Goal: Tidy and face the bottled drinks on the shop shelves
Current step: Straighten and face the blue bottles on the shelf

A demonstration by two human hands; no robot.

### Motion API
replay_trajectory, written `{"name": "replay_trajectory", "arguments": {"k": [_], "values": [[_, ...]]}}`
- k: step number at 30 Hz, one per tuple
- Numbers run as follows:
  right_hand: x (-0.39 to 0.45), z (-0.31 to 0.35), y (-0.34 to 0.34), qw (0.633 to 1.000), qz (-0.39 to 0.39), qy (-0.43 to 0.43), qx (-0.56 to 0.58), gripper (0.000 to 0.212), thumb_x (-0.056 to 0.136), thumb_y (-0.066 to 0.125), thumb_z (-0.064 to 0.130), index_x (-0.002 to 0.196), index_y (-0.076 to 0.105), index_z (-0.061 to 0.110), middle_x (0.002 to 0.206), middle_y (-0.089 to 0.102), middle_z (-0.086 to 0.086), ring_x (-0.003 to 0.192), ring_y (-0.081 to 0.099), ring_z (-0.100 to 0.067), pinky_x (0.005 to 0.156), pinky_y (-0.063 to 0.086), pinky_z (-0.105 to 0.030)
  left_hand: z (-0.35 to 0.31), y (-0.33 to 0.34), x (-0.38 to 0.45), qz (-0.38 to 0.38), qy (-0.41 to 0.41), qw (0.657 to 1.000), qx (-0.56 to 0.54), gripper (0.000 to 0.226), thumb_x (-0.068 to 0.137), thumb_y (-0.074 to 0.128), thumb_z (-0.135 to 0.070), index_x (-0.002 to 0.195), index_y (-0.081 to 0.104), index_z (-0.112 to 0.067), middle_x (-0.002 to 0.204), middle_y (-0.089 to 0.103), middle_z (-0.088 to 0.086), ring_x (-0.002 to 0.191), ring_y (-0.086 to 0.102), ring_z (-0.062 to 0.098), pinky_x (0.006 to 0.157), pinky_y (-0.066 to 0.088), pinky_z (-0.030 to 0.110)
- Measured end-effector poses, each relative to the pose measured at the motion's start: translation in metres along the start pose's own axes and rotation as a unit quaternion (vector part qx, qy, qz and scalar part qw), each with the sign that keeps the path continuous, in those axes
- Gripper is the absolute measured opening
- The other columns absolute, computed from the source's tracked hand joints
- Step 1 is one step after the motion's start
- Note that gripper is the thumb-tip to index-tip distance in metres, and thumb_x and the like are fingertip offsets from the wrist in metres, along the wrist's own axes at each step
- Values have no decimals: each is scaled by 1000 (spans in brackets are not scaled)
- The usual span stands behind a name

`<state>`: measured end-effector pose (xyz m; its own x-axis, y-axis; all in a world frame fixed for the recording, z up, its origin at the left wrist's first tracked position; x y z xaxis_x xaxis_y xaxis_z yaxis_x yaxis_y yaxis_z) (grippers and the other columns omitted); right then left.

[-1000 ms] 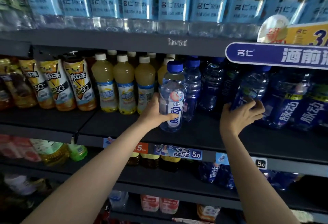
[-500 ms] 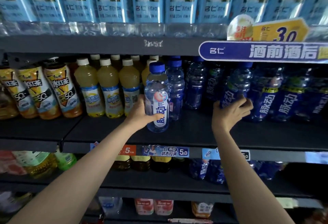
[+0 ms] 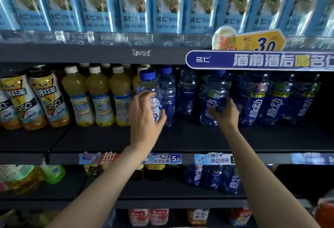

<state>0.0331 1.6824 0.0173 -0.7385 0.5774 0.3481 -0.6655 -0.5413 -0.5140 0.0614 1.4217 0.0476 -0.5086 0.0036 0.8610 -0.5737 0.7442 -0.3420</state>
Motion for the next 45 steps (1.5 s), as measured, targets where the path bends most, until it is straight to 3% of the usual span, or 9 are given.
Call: {"name": "replay_trajectory", "arguments": {"k": [3, 7, 9, 12, 16, 21, 32, 37, 45], "values": [[-1, 0, 11, 996, 87, -27, 16, 75, 78, 77, 25, 141, 39, 6, 128, 57, -12, 115, 55, -28, 84, 41, -30, -21, 36, 0, 105, 46, 993, -41, 44, 82, 62, -12, 122, 46, -3, 113, 53, 14, 106, 50, 20, 95, 36, 23], [11, -15, 13, 966, 118, 62, 222, 80, 85, 64, 42, 149, 26, 13, 148, 39, -4, 134, 40, -22, 105, 34, -30, -34, 97, -10, 276, -62, 954, -96, 69, 88, 63, -24, 142, 26, -4, 142, 36, 11, 131, 37, 22, 106, 29, 23], [24, -24, 15, 950, 103, 119, 270, 63, 98, 46, 34, 151, 19, 15, 154, 28, -3, 139, 30, -22, 108, 27, -29, -33, 122, -4, 323, -131, 933, -95, 80, 86, 66, -29, 145, 18, -3, 148, 29, 11, 136, 30, 22, 107, 25, 25], [43, -29, 23, 962, 85, 138, 221, 53, 103, 34, 21, 151, 17, 7, 155, 23, -11, 141, 26, -26, 112, 23, -33, -29, 146, 9, 322, -205, 919, -93, 85, 80, 72, -35, 140, 23, 0, 142, 34, 14, 132, 35, 26, 103, 30, 27], [50, -32, 33, 973, 41, 127, 189, 46, 96, 38, 5, 141, 31, -1, 131, 45, -16, 114, 45, -28, 91, 35, -34, -21, 159, 10, 315, -213, 920, -95, 70, 77, 74, -36, 127, 39, -2, 128, 47, 12, 119, 48, 26, 94, 38, 28], [37, -26, 41, 983, 45, 77, 158, 60, 90, 35, -10, 147, 21, 1, 151, 19, -21, 137, 25, -37, 109, 26, -40, -8, 151, 7, 307, -215, 920, -114, 56, 79, 73, -32, 121, 47, -5, 124, 56, 9, 113, 54, 22, 87, 41, 23], [10, -12, 4, 951, 61, 8, 302, 40, 98, 43, 10, 138, 41, 11, 129, 54, -3, 119, 51, -16, 98, 42, -29, -16, 160, 8, 323, -196, 907, -186, 44, 72, 80, -22, 105, 58, -2, 107, 67, 9, 97, 64, 21, 84, 50, 28], [6, -13, -17, 981, 59, -66, 173, 65, 83, 71, 22, 138, 37, 12, 117, 58, 4, 102, 57, -6, 82, 45, -15, -43, 176, 0, 315, -186, 910, -194, 43, 74, 79, -22, 107, 58, -3, 106, 66, 10, 97, 63, 23, 85, 50, 33], [16, -14, -15, 997, 15, -48, 51, 75, 80, 74, 28, 141, 36, 6, 133, 53, -14, 121, 51, -29, 94, 42, -34, -36, 147, -5, 279, -99, 946, -131, 36, 84, 63, -9, 118, 52, -5, 116, 58, 9, 103, 58, 21, 88, 47, 31]]}}
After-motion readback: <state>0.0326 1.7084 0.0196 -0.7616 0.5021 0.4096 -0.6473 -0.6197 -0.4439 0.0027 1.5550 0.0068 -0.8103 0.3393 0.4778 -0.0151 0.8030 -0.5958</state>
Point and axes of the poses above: each hand's wrist, its own x-axis towards the middle knuckle, its own y-axis out of the palm, z = x × y, the point moved 4 cm from there along x, towards the middle knuckle
